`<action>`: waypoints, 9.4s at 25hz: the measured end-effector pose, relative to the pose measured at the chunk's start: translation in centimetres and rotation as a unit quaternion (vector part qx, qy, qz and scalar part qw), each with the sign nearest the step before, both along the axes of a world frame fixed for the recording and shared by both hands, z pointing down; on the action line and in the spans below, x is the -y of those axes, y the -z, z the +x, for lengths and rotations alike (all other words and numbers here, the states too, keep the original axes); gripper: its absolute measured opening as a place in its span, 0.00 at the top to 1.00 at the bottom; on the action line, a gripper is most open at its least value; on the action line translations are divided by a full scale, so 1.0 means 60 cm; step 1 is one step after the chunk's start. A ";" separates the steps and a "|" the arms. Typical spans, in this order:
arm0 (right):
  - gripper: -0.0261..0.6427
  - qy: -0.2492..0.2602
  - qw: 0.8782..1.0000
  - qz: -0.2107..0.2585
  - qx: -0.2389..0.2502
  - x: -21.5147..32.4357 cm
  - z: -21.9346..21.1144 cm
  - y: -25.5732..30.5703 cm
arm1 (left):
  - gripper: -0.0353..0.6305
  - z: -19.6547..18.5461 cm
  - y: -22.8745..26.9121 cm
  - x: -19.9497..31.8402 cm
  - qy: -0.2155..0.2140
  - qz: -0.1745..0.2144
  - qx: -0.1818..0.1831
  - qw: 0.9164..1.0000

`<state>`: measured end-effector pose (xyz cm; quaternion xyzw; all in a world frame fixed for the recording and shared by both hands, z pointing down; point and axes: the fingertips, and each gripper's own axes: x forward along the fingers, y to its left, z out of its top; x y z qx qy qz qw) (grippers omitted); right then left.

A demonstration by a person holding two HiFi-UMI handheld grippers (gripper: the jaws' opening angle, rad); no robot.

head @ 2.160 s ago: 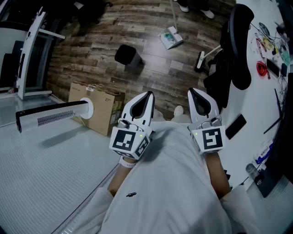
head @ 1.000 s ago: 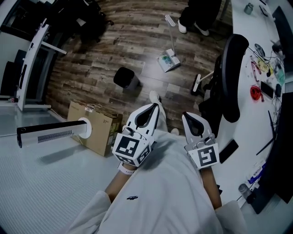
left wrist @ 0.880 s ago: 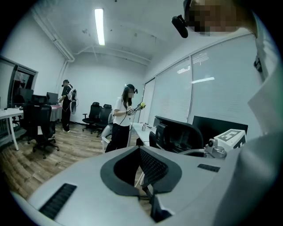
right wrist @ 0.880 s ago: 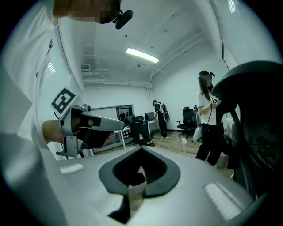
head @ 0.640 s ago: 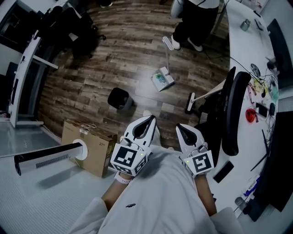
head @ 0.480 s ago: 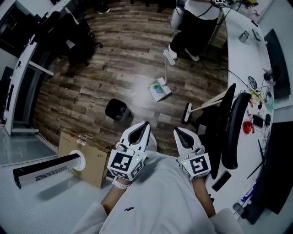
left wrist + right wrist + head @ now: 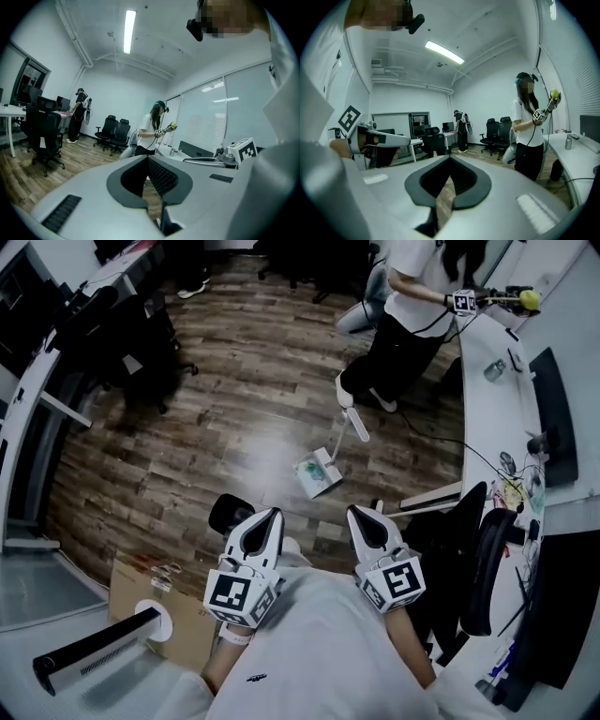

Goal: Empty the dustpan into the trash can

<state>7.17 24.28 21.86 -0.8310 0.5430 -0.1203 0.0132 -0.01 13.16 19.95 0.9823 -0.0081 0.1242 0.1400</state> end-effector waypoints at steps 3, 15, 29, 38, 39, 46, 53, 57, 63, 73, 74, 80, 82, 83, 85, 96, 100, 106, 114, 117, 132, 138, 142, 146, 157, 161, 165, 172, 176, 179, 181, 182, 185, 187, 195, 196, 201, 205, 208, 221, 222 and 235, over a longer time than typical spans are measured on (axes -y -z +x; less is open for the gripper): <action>0.94 -0.005 1.000 -0.003 -0.001 0.035 0.021 -0.002 | 0.94 0.024 0.001 0.038 -0.012 0.002 -0.009 1.000; 0.94 0.002 0.999 -0.036 0.004 0.068 0.082 -0.022 | 0.94 0.099 -0.014 0.062 -0.023 -0.027 0.001 0.999; 0.92 -0.025 0.997 -0.066 0.026 0.100 0.254 -0.100 | 0.94 0.215 -0.098 0.072 0.011 -0.049 0.065 0.997; 0.80 -0.008 0.994 -0.099 0.037 0.135 0.370 -0.169 | 0.94 0.321 -0.157 0.104 0.039 -0.053 0.086 0.994; 0.80 -0.007 0.994 -0.108 0.036 0.139 0.382 -0.177 | 0.94 0.331 -0.163 0.108 0.042 -0.055 0.089 0.994; 0.69 -0.005 0.988 -0.148 0.054 0.159 0.457 -0.259 | 0.94 0.388 -0.227 0.129 0.052 -0.064 0.114 0.990; 0.65 -0.007 0.980 -0.182 0.079 0.176 0.500 -0.342 | 0.94 0.436 -0.283 0.137 0.029 -0.074 0.135 0.988; 0.64 -0.006 0.975 -0.203 0.091 0.177 0.519 -0.385 | 0.94 0.457 -0.320 0.132 0.013 -0.074 0.149 0.986; 0.63 -0.003 0.964 -0.249 0.093 0.180 0.541 -0.442 | 0.94 0.476 -0.365 0.133 0.007 -0.080 0.163 0.983; 0.61 0.003 0.945 -0.293 0.148 0.183 0.561 -0.527 | 0.94 0.494 -0.432 0.125 0.006 -0.107 0.186 0.977; 0.61 0.005 0.942 -0.296 0.154 0.185 0.561 -0.533 | 0.94 0.494 -0.435 0.124 0.006 -0.109 0.186 0.976; 0.74 -0.007 0.927 -0.334 0.170 0.184 0.578 -0.568 | 0.94 0.500 -0.456 0.121 0.007 -0.112 0.187 0.976; 0.77 -0.020 0.922 -0.355 0.153 0.181 0.584 -0.572 | 0.94 0.497 -0.461 0.125 0.008 -0.119 0.188 0.975; 0.78 -0.023 0.920 -0.363 0.145 0.181 0.585 -0.574 | 0.94 0.495 -0.462 0.126 0.009 -0.121 0.189 0.975; 0.78 -0.024 0.918 -0.370 0.139 0.184 0.581 -0.575 | 0.94 0.489 -0.463 0.124 0.009 -0.122 0.189 0.974; 0.78 -0.039 0.920 -0.370 0.121 0.172 0.551 -0.570 | 0.94 0.451 -0.457 0.133 0.030 -0.118 0.187 0.975; 0.78 -0.046 0.922 -0.366 0.120 0.164 0.542 -0.554 | 0.94 0.430 -0.445 0.136 0.038 -0.117 0.183 0.975; 0.78 -0.034 0.925 -0.363 0.104 0.165 0.512 -0.515 | 0.94 0.395 -0.419 0.139 0.056 -0.114 0.176 0.976; 0.78 -0.021 0.932 -0.351 0.094 0.181 0.472 -0.461 | 0.94 0.347 -0.380 0.151 0.077 -0.105 0.167 0.977; 0.78 -0.017 0.935 -0.343 0.091 0.188 0.459 -0.437 | 0.94 0.331 -0.363 0.158 0.084 -0.100 0.159 0.979; 0.78 0.010 0.949 -0.309 0.057 0.219 0.368 -0.299 | 0.94 0.237 -0.266 0.186 0.120 -0.065 0.117 0.984; 0.78 0.022 0.954 -0.295 0.043 0.231 0.336 -0.248 | 0.94 0.193 -0.245 0.196 0.143 -0.061 0.108 0.982; 0.78 0.028 0.958 -0.282 0.037 0.241 0.310 -0.216 | 0.94 0.162 -0.227 0.197 0.149 -0.059 0.102 0.982; 0.78 0.037 0.963 -0.267 0.028 0.253 0.287 -0.179 | 0.94 0.138 -0.215 0.195 0.154 -0.059 0.096 0.982; 0.78 0.070 0.971 -0.228 0.009 0.289 0.211 -0.099 | 0.94 0.074 -0.174 0.220 0.186 -0.033 0.083 0.978; 0.78 0.089 0.972 -0.216 0.004 0.305 0.183 -0.079 | 0.94 0.042 -0.169 0.229 0.205 -0.031 0.085 0.975; 0.78 0.106 0.973 -0.203 0.002 0.324 0.155 -0.064 | 0.94 0.005 -0.173 0.235 0.224 -0.033 0.089 0.970; 0.78 0.152 0.969 -0.193 -0.013 0.356 0.095 -0.054 | 0.94 -0.072 -0.159 0.252 0.272 -0.029 0.089 0.958; 0.78 0.173 0.966 -0.190 -0.020 0.372 0.058 -0.053 | 0.94 -0.117 -0.159 0.265 0.296 -0.033 0.090 0.950; 0.78 0.195 0.963 -0.184 -0.034 0.380 0.030 -0.052 | 0.94 -0.140 -0.165 0.269 0.304 -0.036 0.092 0.947; 0.78 0.214 0.959 -0.179 -0.048 0.384 0.013 -0.052 | 0.94 -0.149 -0.169 0.270 0.309 -0.037 0.092 0.946; 0.78 0.224 0.957 -0.177 -0.054 0.385 0.005 -0.052 | 0.94 -0.152 -0.170 0.271 0.311 -0.038 0.092 0.945; 0.78 0.245 0.951 -0.173 -0.072 0.385 -0.013 -0.051 | 0.94 -0.158 -0.166 0.274 0.312 -0.036 0.090 0.945; 0.78 0.257 0.948 -0.170 -0.083 0.383 -0.024 -0.053 | 0.94 -0.164 -0.166 0.274 0.316 -0.036 0.089 0.944; 0.78 0.303 0.931 -0.166 -0.118 0.391 -0.057 -0.059 | 0.94 -0.182 -0.176 0.262 0.322 -0.042 0.099 0.941; 0.78 0.310 0.928 -0.166 -0.125 0.392 -0.059 -0.059 | 0.94 -0.180 -0.178 0.261 0.323 -0.042 0.099 0.940; 0.78 0.334 0.919 -0.154 -0.142 0.401 -0.078 -0.051 | 0.94 -0.176 -0.192 0.254 0.324 -0.049 0.101 0.940; 0.78 0.361 0.906 -0.148 -0.165 0.405 -0.097 -0.049 | 0.94 -0.179 -0.201 0.257 0.326 -0.053 0.104 0.938; 0.78 0.374 0.899 -0.147 -0.176 0.407 -0.105 -0.049 | 0.94 -0.176 -0.205 0.260 0.327 -0.055 0.103 0.938; 0.78 0.415 0.878 -0.144 -0.193 0.409 -0.133 -0.050 | 0.84 -0.105 -0.232 0.261 0.241 -0.007 0.113 0.964; 0.78 0.416 0.877 -0.144 -0.193 0.410 -0.134 -0.049 | 0.83 -0.098 -0.233 0.262 0.226 0.007 0.115 0.967; 0.78 0.440 0.860 -0.151 -0.208 0.405 -0.152 -0.050 | 0.74 0.000 -0.242 0.260 0.068 0.147 0.137 0.977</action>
